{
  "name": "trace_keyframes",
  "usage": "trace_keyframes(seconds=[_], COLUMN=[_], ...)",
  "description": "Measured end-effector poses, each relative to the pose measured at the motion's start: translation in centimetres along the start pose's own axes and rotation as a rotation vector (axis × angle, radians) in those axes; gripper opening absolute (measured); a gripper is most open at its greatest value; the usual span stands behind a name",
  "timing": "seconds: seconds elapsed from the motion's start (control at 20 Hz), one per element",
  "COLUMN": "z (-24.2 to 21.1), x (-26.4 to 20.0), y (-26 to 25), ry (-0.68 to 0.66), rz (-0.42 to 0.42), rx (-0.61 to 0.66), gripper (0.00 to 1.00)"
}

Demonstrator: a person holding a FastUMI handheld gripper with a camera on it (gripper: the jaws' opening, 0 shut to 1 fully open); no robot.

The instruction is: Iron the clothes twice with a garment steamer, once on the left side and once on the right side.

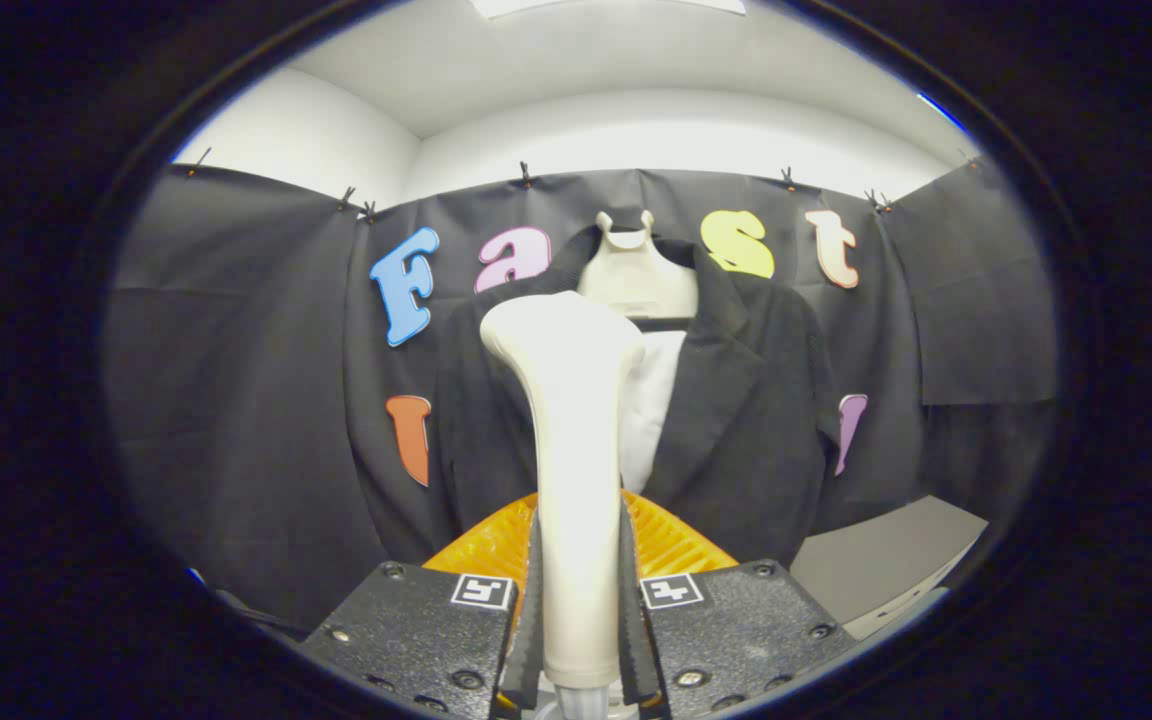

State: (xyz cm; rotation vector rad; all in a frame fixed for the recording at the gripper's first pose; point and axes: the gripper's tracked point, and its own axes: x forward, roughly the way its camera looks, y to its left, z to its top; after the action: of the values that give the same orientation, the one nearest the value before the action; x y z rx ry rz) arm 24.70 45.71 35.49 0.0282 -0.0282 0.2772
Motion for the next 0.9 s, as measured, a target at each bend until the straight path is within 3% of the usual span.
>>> trace_keyframes(seconds=[0.35,0.7,0.9], z=[1.8,-1.6,-5.2], x=[3.6,5.3,3.0], y=[3.8,3.2,1.7], ry=[0.010,0.047,0.094], rz=[-0.016,-0.083,-0.096], rx=[-0.044,-0.091,-0.100], gripper=[0.33,0.33,0.33])
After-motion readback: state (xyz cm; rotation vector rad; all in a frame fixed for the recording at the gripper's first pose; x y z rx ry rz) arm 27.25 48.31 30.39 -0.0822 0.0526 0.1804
